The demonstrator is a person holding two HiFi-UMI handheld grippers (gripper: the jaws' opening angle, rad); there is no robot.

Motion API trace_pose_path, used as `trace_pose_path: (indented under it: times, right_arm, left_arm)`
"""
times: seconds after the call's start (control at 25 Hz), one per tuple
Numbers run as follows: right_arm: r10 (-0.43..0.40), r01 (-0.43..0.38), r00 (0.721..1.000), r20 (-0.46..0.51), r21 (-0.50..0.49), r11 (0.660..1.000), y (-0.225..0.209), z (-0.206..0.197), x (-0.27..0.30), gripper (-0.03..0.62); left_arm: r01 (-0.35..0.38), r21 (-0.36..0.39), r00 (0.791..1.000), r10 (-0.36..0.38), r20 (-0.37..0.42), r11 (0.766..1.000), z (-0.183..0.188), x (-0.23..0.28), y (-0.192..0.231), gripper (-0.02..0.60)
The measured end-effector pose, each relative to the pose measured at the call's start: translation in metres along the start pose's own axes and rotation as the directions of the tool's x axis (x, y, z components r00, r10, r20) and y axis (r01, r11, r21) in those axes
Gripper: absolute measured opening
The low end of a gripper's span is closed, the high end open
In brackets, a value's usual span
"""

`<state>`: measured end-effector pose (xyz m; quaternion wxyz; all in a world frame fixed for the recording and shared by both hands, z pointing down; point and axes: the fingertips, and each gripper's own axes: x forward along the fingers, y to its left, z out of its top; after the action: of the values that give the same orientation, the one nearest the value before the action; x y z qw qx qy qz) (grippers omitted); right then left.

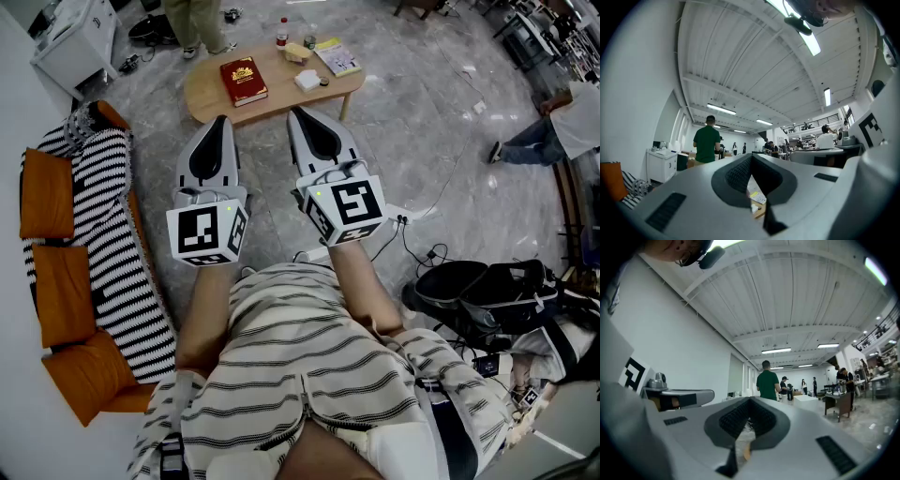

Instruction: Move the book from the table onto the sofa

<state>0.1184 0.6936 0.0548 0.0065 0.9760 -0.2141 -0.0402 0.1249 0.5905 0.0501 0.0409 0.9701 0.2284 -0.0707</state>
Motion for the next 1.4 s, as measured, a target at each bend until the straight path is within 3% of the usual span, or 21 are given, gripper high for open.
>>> trace_pose_path:
  times: [0.4,0.92,1.2,1.4]
  right_arm:
    - [0.042,-0.041,0.999,-0.007,0.019,0.999,-0.024,-0.004,-0.007,0.012]
    - [0.052,-0.050,0.998,-0.021,0.064,0.997,-0.075,-0.012,-0.024,0.012]
    - [0.053,-0.050,0.998,-0.037,0.081,0.995,-0.085,-0.027,0.003,0.012]
    - [0.057,-0.053,0.997,-0.044,0.084,0.995,-0.099,-0.038,0.054,0.012]
  left_arm:
    - [-0.020,-0.003,1.000,0.020,-0.009,1.000,-0.004,0.014,-0.026,0.003]
    - [-0.105,-0.019,0.993,0.104,-0.052,0.994,-0.024,0.026,-0.063,0.003]
    - [-0.126,-0.023,0.991,0.125,-0.054,0.992,-0.036,0.047,-0.046,0.003]
    - [-0.126,-0.027,0.991,0.124,-0.059,0.992,-0.047,0.090,-0.017,0.003]
